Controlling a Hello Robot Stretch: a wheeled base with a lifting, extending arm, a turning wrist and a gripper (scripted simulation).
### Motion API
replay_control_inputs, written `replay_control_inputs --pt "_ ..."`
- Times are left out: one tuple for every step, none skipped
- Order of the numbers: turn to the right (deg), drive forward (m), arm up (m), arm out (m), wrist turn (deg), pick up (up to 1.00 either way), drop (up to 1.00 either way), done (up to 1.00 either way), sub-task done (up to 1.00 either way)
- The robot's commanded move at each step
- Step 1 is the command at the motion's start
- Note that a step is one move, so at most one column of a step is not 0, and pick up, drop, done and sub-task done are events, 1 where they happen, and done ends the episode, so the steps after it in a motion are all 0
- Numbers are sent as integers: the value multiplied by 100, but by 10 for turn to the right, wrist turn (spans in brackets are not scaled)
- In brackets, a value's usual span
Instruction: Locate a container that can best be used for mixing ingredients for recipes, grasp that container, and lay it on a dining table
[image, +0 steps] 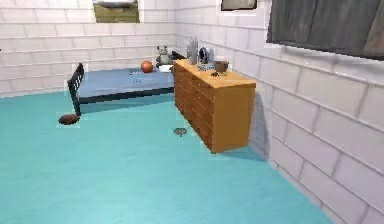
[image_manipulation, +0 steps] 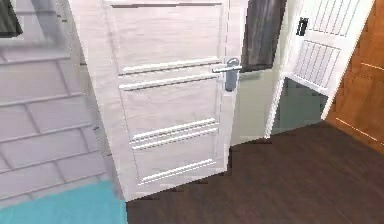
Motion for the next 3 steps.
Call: replay_control_inputs --pt "0 100 0 0 0 0 0 0 0" --pt "-30 0 0 0 0 0 0 0 0" --pt "0 85 0 0 0 0 0 0 0"
